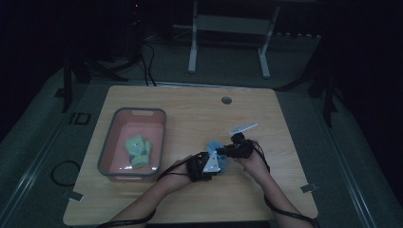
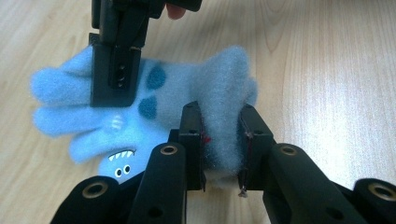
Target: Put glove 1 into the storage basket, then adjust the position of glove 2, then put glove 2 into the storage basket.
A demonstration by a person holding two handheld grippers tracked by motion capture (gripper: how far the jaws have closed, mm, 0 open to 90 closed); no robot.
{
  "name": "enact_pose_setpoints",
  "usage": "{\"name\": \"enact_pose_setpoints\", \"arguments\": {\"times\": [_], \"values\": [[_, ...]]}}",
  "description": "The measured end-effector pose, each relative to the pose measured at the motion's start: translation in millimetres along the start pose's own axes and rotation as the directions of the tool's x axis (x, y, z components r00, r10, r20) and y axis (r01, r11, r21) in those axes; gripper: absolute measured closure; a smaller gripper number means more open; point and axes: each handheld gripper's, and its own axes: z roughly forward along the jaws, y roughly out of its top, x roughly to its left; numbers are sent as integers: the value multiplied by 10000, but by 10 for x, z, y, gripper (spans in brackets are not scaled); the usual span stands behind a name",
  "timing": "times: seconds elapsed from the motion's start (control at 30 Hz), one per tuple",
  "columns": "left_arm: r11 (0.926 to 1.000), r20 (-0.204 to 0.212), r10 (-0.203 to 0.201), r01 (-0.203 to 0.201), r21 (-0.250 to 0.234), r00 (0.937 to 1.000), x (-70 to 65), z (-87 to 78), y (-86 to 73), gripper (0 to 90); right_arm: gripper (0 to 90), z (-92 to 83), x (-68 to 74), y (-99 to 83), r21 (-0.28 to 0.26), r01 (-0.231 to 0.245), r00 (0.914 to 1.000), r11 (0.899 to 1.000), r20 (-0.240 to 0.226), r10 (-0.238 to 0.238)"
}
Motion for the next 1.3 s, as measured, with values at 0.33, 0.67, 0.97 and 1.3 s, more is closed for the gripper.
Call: {"name": "enact_pose_setpoints", "arguments": {"times": [0.33, 0.67, 0.97, 1.3], "values": [[10000, 26, -15, 15, 21, 10000, 31, -125, 18, 761, 821, -29, 68, 71, -130, 131, 9999, 9998, -16, -131], [9995, -94, 175, -172, 262, 9998, 111, -376, 98, 761, 821, -99, 167, 250, -471, 146, 9996, 9988, -236, -157], [9977, -318, 295, -275, 624, 9991, 173, -697, 64, 761, 822, -69, 376, 510, -615, 514, 9977, 9968, -412, -540], [9964, -746, 118, -54, 848, 9971, 261, -976, -57, 762, 821, 47, 594, 851, -677, 920, 9930, 9935, -685, -966]]}}
